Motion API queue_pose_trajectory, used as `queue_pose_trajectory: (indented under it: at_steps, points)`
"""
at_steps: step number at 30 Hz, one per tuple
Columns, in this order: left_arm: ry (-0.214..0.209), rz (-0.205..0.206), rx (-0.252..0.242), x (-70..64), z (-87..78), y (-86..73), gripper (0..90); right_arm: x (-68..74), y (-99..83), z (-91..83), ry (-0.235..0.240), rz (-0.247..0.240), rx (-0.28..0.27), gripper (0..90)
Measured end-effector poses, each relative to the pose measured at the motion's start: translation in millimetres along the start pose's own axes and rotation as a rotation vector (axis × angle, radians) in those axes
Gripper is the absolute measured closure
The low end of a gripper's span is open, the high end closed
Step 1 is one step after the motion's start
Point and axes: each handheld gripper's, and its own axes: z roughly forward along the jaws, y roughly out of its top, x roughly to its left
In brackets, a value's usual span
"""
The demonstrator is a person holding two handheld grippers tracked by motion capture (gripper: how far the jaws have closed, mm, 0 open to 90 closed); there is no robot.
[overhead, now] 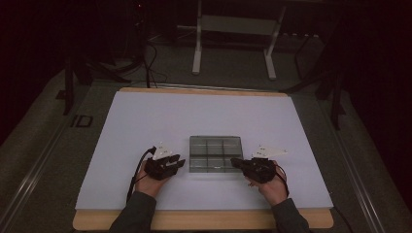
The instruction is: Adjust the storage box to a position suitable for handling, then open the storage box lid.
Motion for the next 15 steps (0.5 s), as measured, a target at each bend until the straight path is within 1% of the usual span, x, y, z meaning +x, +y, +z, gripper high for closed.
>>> queue_pose_trajectory:
  at_steps: [15]
  points:
    - [0.001,0.000,-0.001,0.3,-0.8,-0.4,67.4,15.8,-3.2,13.9,0.039,-0.023,0.027,88.2]
